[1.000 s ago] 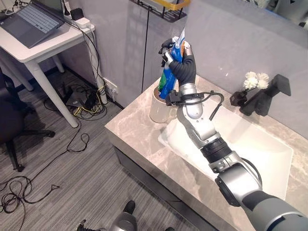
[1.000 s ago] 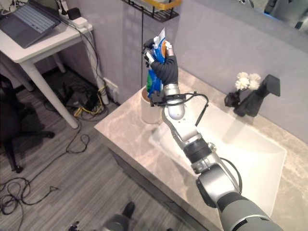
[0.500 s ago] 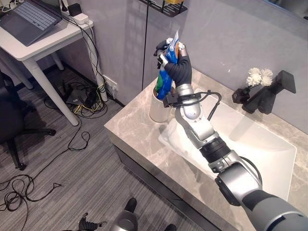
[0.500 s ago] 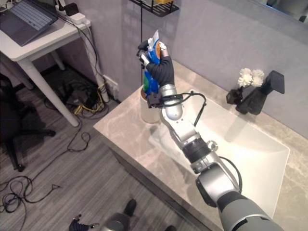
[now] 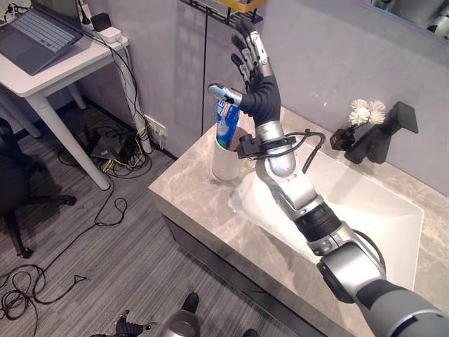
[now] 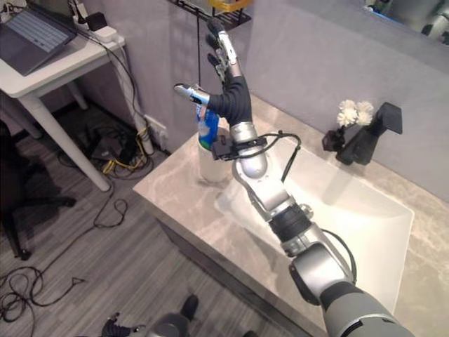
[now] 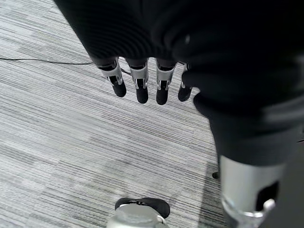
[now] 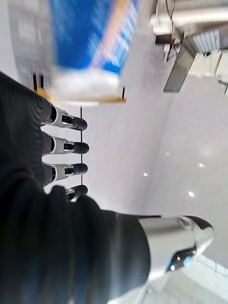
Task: Put brush and paste in cup on sink, flatten towel.
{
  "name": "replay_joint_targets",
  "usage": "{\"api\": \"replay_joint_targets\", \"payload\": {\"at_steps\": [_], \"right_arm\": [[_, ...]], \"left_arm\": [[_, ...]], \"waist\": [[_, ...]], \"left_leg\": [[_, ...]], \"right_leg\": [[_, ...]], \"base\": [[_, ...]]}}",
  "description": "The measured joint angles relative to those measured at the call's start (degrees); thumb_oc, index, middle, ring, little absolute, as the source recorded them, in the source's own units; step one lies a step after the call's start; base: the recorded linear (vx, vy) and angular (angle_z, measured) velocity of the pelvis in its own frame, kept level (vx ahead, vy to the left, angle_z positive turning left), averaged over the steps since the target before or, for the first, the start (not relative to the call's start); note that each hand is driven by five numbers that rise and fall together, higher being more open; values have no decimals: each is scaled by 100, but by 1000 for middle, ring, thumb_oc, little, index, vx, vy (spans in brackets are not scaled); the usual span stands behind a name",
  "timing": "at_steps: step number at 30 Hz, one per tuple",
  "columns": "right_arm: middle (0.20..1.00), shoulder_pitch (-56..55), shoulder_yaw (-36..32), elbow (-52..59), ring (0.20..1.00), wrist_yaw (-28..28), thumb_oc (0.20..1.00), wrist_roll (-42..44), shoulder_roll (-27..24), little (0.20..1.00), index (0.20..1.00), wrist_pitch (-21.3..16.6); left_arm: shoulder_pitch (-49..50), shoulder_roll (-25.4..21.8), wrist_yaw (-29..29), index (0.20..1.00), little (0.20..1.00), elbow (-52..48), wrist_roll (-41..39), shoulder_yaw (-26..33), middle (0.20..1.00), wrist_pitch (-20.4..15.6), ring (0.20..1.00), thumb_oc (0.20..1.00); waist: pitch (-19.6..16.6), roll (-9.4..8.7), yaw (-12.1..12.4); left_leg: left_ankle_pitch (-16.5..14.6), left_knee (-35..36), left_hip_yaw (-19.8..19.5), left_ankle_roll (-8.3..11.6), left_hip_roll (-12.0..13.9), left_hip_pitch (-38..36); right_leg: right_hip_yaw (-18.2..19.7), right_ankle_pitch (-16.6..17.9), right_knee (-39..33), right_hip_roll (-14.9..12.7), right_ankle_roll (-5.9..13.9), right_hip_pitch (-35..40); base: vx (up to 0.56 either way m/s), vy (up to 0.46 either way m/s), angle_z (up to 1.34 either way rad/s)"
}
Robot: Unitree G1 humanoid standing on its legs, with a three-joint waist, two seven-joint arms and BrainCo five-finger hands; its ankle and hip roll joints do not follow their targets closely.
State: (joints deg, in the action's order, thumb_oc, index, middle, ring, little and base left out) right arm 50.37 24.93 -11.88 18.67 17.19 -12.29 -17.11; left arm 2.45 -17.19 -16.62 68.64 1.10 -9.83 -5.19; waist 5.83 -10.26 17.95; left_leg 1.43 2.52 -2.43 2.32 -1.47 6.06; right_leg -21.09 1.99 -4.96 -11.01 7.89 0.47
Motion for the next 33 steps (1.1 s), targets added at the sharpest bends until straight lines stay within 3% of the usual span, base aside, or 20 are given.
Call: {"api": "replay_joint_targets", "payload": {"at_steps": [6,9,13,14,15,16,17,18,19,21,22,23,24,26,27,28,32,33], "right_arm": [[1000,-56,-181,614,1000,145,1000,-468,-243,1000,1000,18],[1000,-39,-393,1308,1000,290,1000,-1279,-944,1000,1000,115],[1000,-108,-1005,1778,1000,467,1000,-2180,-2254,1000,1000,177],[1000,-155,-1559,1883,1000,681,1000,-2699,-2910,1000,1000,222],[1000,-445,-1843,2021,1000,844,1000,-3177,-3816,1000,1000,278],[1000,-937,-2134,2081,1000,959,1000,-3734,-5168,1000,1000,284],[1000,-1099,-2355,1897,1000,967,1000,-4125,-5845,1000,1000,377],[1000,-1233,-2629,1912,1000,991,1000,-4233,-5912,1000,1000,465],[1000,-3424,-5087,2204,1000,1412,1000,-4333,-5596,1000,1000,448],[1000,-5369,-6452,1353,1000,1701,1000,-4344,-5624,1000,1000,435],[1000,-5732,-6569,445,1000,1669,1000,-4298,-5592,1000,1000,687],[1000,-5697,-6580,216,1000,1663,1000,-4220,-5516,1000,1000,862],[1000,-5704,-6797,-225,1000,1761,1000,-3935,-5225,1000,1000,1054],[1000,-6434,-7242,-1116,1000,1886,1000,-3535,-4824,1000,1000,1031],[1000,-6499,-7216,-1480,1000,1857,1000,-3282,-4693,1000,1000,1243],[1000,-6640,-7203,-1884,1000,1891,1000,-3043,-4624,1000,1000,1162],[1000,-6507,-6695,-4610,1000,1668,1000,-1951,-3903,1000,1000,1119],[1000,-6423,-6634,-4666,1000,1562,1000,-1711,-3653,1000,1000,1100]], "left_arm": [[44,173,2,1000,1000,-234,6,-20,1000,10,1000,1000],[125,161,11,1000,1000,-771,3,-22,1000,-42,1000,1000],[253,30,61,1000,1000,-1536,-42,72,1000,-120,1000,1000],[619,-195,71,1000,1000,-2345,-86,254,1000,-287,1000,1000],[706,-317,199,1000,1000,-2790,-139,394,1000,-297,1000,1000],[878,-453,244,1000,1000,-3536,-250,625,1000,-360,1000,1000],[1161,-653,225,1000,1000,-3927,-363,927,1000,-575,1000,1000],[1287,-791,228,1000,1000,-4007,-436,1063,1000,-653,1000,1000],[2143,-1595,663,1000,1000,-5144,-944,1630,1000,-684,1000,1000],[2853,-2199,1177,1000,1000,-5924,-1260,2246,1000,-721,1000,1000],[3298,-2415,1385,1000,1000,-6116,-1439,2716,1000,-822,1000,1000],[3360,-2458,1412,1000,1000,-6037,-1509,2852,1000,-855,1000,1000],[3308,-2555,1525,1000,1000,-5695,-1716,3040,1000,-794,1000,1000],[3405,-2539,1750,1000,1000,-6088,-2047,3215,1000,-824,1000,1000],[3490,-2525,1813,1000,1000,-6113,-2166,3229,1000,-918,1000,1000],[3465,-2535,1919,1000,1000,-6139,-2259,3170,1000,-843,1000,1000],[3162,-2717,2164,1000,1000,-6980,-2954,2939,1000,-905,1000,1000],[3102,-2724,2235,489,489,-7029,-3179,2840,489,-928,489,489]], "waist": [[-121,172,-88],[-218,231,-229],[-260,248,-362],[-294,236,-470],[-296,243,-523],[-283,260,-514],[-304,284,-610],[-330,293,-692],[-387,379,-1011],[-420,457,-1210],[-457,424,-1269],[-470,472,-1273],[-554,724,-1358],[-620,855,-1345],[-629,977,-1378],[-664,1104,-1434],[-616,1108,-1396],[-589,1129,-1437]], "left_leg": [[-25,-10,4,-61,-26,-152],[-23,-18,26,-63,-24,-215],[-22,0,52,-64,-18,-299],[-20,55,166,-64,1,-372],[-8,56,184,-78,1,-396],[13,87,128,-106,-18,-367],[15,97,170,-107,-8,-411],[14,111,213,-107,1,-439],[20,251,299,-103,41,-527],[19,240,282,-103,1,-482],[4,248,285,-104,1,-495],[-36,255,308,-94,2,-494],[-71,255,314,-131,-26,-483],[-67,263,301,-127,-40,-450],[-45,257,311,-104,-36,-450],[-41,267,310,-102,-26,-452],[25,256,314,-118,51,-465],[24,265,318,-116,53,-459]], "right_leg": [[13,3,0,-20,4,157],[34,3,0,-21,4,209],[53,4,0,-17,7,286],[179,14,0,-14,23,278],[191,19,-2,-15,33,281],[174,23,-1,-27,42,273],[213,38,-1,-28,64,276],[253,38,-1,-19,65,282],[347,26,-2,9,76,276],[336,2,-3,-27,103,239],[352,-2,-3,-35,111,236],[374,0,-3,-38,108,223],[414,12,-3,-71,121,219],[392,-15,-3,-84,154,190],[403,-13,-3,-73,153,182],[409,-12,-4,-77,152,172],[409,-8,-3,6,138,149],[418,-8,-4,9,138,162]], "base": [[-5,-4,0],[-19,-12,-1],[-20,0,-8],[-50,-3,-24],[-61,-7,-12],[-54,0,-1],[-52,-3,-8],[-30,-23,-35],[-60,-17,-33],[-10,-15,-7],[34,-21,-2],[30,-38,-12],[-20,-31,-9],[-5,-38,3],[-6,-37,2],[-15,-44,-2],[-45,-34,-1],[-40,-25,-10]]}}
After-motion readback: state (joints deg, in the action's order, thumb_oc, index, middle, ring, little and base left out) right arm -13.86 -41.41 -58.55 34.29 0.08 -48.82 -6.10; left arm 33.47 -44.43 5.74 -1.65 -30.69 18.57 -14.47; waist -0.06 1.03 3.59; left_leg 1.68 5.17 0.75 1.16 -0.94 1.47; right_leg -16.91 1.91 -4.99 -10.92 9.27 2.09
